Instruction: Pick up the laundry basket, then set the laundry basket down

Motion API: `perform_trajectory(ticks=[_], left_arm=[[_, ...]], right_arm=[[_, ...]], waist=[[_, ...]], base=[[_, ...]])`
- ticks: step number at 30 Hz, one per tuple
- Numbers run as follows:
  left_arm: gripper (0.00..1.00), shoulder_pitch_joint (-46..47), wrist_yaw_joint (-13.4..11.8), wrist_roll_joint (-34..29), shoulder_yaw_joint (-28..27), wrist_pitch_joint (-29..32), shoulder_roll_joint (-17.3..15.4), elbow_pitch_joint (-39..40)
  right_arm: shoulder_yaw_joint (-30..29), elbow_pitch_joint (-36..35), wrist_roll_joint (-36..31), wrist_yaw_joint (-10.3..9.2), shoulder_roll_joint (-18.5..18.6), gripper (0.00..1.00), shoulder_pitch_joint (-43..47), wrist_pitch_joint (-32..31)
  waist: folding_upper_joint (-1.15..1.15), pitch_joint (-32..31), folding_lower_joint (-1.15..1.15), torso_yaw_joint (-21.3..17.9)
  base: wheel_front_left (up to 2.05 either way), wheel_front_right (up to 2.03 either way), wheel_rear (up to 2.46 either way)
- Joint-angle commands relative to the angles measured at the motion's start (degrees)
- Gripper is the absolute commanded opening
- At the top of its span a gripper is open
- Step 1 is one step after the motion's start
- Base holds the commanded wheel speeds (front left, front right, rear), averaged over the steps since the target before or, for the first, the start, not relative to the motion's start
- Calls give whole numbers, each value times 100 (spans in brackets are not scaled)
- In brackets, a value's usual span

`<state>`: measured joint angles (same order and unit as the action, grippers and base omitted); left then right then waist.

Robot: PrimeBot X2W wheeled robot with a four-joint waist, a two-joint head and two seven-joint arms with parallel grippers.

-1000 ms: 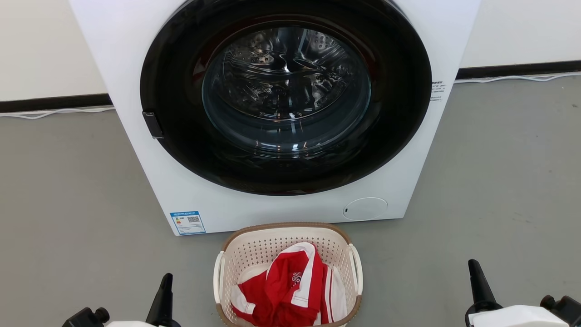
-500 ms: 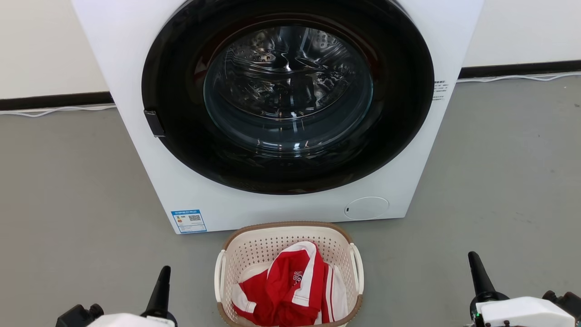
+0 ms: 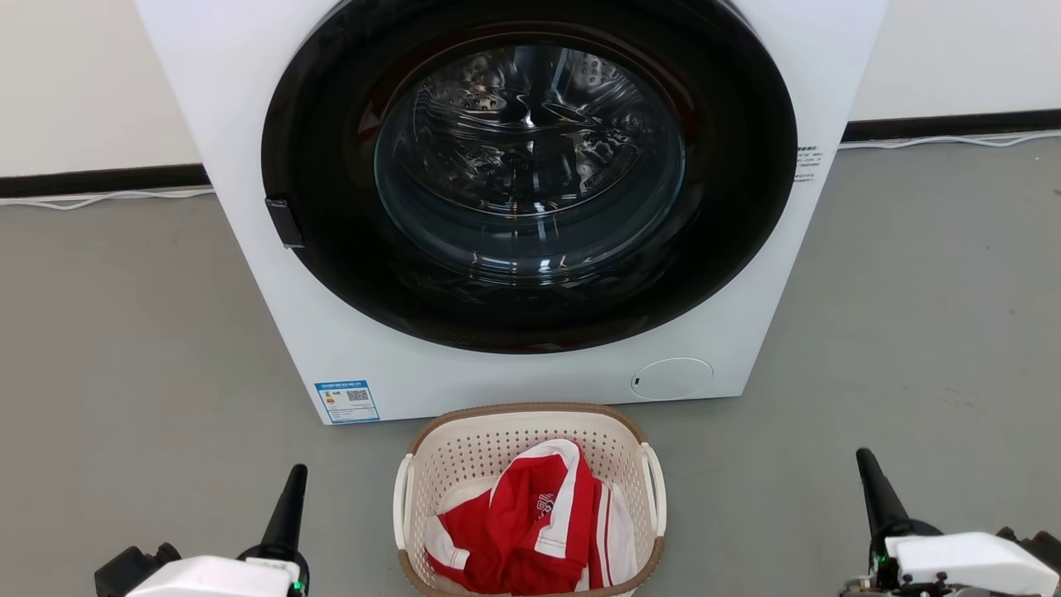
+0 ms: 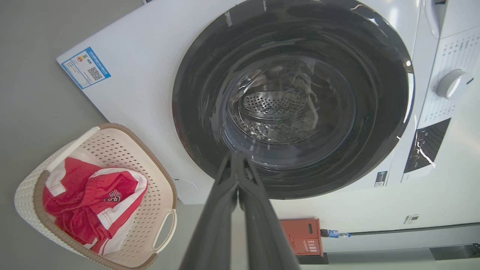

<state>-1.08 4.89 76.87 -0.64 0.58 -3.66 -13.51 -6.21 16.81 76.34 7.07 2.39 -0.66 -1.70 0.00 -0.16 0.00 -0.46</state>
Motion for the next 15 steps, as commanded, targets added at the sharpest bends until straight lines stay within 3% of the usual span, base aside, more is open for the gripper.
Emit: perform_trajectory(ticks=[1,15], left_arm=[[0,354,61,165,-174,44,-50,107],[0,567,179,1059,-316,285,-49,16]], right_arm=[[68,-206,154,34,49,0,-338,-83],[11,-250,1001,39,53,0,-465,-316]], waist=[[0,1,0,2],[0,20,0,28]], base=[[0,0,0],[0,0,0]])
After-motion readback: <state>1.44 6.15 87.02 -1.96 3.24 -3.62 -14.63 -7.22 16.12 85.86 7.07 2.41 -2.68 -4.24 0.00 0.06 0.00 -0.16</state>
